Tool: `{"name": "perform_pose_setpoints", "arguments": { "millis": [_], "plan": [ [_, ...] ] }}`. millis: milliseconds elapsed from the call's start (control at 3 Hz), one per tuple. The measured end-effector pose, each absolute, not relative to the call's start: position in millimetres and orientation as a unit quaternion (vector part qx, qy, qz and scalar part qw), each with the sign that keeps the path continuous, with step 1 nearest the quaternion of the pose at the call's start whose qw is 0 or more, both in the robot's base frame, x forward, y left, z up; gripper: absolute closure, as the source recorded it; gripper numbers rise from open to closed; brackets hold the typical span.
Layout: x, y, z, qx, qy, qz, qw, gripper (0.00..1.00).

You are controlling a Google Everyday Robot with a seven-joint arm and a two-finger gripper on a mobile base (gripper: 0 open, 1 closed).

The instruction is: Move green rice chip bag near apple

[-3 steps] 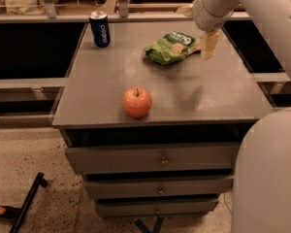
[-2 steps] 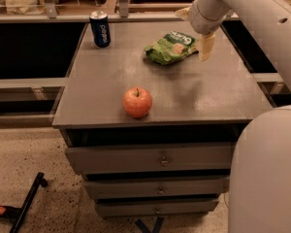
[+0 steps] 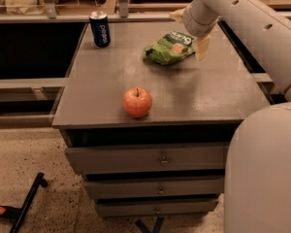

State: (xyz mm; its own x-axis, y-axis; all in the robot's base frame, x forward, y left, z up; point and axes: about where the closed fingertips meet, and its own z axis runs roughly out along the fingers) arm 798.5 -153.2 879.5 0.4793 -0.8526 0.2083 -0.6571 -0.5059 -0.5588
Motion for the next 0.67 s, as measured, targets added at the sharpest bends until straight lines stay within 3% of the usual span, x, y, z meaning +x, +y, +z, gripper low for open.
{"name": "perform_pose_setpoints", "arguments": {
  "millis": [667],
  "plan": [
    [804.4, -136.1, 864.4, -0.855, 0.402, -0.262, 0.197, 0.0]
  ]
}}
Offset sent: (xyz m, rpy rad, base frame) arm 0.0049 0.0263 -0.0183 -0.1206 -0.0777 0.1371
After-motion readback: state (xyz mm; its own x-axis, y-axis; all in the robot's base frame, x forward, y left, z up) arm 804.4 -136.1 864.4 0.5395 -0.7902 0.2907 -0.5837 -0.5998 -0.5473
